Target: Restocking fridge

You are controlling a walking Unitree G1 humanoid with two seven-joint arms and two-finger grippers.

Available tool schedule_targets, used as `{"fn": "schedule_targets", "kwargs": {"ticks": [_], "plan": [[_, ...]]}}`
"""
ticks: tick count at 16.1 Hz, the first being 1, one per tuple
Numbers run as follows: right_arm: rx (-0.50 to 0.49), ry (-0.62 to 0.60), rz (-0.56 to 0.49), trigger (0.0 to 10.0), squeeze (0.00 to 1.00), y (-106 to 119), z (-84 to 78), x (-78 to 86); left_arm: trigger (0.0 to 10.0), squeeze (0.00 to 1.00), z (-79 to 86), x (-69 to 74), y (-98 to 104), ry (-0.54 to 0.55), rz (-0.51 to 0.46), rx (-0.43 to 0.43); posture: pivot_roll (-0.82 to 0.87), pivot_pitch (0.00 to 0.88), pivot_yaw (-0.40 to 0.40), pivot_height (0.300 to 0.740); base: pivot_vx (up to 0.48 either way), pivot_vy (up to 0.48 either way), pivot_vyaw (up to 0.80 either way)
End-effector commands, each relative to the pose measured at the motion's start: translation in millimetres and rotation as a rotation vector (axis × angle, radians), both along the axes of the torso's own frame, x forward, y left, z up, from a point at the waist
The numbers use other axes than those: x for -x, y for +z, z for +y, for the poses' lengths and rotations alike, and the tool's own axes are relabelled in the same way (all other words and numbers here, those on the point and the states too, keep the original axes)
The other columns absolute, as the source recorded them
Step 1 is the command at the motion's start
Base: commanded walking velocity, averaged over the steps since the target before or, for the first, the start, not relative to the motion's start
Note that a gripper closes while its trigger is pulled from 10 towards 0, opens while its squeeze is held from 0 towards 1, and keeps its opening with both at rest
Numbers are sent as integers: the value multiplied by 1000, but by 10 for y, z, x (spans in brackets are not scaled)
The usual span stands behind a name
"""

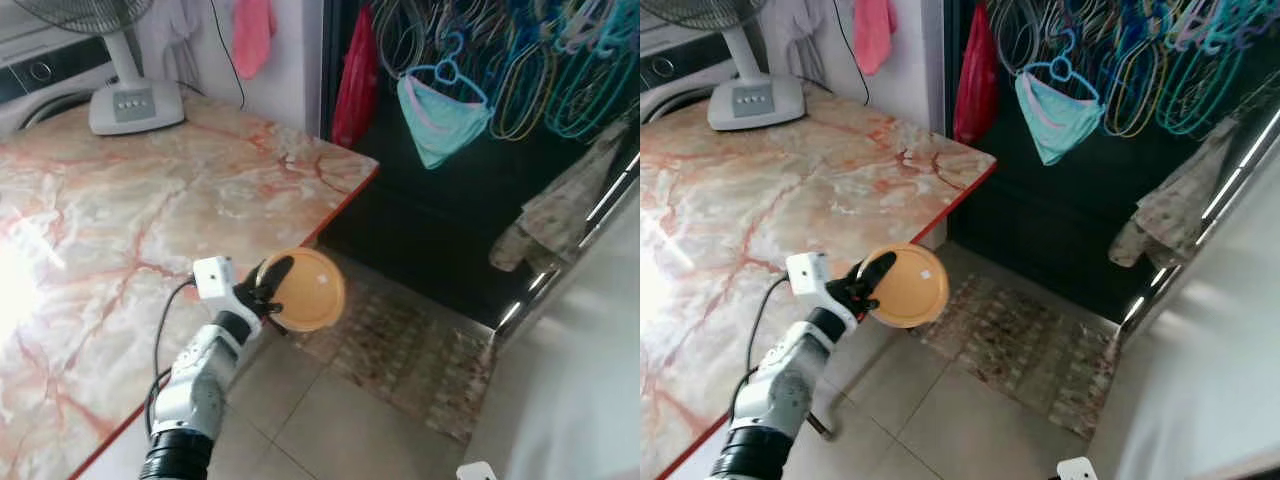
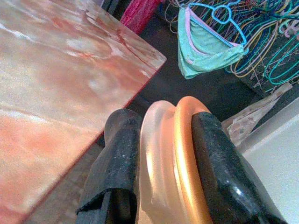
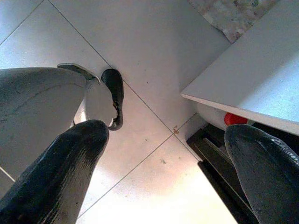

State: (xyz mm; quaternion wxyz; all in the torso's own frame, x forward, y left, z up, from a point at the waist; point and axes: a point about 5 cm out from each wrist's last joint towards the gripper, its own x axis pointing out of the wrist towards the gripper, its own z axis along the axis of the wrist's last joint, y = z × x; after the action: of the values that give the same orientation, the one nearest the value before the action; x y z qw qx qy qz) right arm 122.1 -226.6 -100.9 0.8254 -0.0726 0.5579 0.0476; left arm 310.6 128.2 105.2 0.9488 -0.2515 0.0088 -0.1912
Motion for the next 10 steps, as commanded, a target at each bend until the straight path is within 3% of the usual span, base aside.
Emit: {"fn": "schedule_targets", "kwargs": {"ticks": [1,3,5,10], "plan": [[1,-16,0,10000,0,1,-8,0,10000,0,-57,20,-5,-54,-6,-19,-84,0,28,740,0,0,-788],[5,-22,-2,10000,0,1,-13,1,10000,0,-74,23,-1,-65,-19,-29,-84,0,27,740,0,0,-784],[6,-26,-3,10000,0,1,-14,2,10000,0,-112,19,-15,-63,-21,-42,-90,0,27,740,0,-420,-784],[5,-19,1,10000,0,0,-12,3,10000,0,-130,19,-26,-74,-18,-42,-90,0,27,740,0,0,-783]]}}
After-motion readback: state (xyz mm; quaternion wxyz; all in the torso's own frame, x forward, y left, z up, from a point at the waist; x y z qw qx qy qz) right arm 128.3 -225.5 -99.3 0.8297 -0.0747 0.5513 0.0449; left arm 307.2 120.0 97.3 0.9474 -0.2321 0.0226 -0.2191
